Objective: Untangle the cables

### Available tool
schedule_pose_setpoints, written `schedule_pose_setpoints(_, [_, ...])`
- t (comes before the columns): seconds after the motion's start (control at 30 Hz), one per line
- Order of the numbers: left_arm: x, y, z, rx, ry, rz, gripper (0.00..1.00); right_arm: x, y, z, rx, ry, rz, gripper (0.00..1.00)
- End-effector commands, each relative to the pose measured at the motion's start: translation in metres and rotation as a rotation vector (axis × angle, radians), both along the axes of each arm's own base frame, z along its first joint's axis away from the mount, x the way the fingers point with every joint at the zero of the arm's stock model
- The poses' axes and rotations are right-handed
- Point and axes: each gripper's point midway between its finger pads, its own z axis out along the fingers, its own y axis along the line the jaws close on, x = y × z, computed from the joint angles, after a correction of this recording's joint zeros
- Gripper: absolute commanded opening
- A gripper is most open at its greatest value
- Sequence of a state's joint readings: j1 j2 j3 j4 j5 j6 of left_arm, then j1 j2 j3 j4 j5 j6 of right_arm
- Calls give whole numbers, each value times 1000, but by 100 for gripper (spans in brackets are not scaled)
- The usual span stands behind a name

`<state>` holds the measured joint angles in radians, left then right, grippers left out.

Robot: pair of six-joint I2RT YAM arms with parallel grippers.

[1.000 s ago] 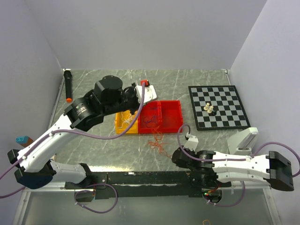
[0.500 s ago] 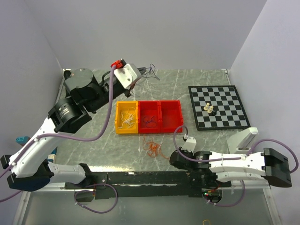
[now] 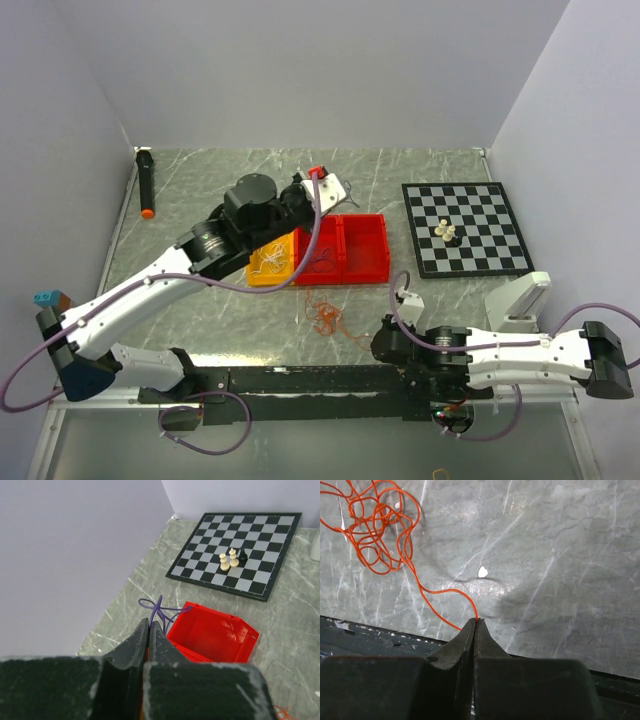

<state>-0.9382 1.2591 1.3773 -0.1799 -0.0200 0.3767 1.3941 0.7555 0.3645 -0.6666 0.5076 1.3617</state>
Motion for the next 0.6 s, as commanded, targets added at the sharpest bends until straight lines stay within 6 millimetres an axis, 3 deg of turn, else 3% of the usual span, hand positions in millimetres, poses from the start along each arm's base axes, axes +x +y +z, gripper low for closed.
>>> schedule_pose_setpoints(0.0, [14,-6,7,-80,-5,16,1,3,-13,-3,-16,-20,-39,0])
schedule_pose_setpoints(0.33, [52,-8,-73,14,103,47,1,5,-17,-2,2,-38,-54,0])
schedule_pose_setpoints(0.57, [62,-15,-88,32,70,30,1,7,-20,0,-4,-48,-65,0])
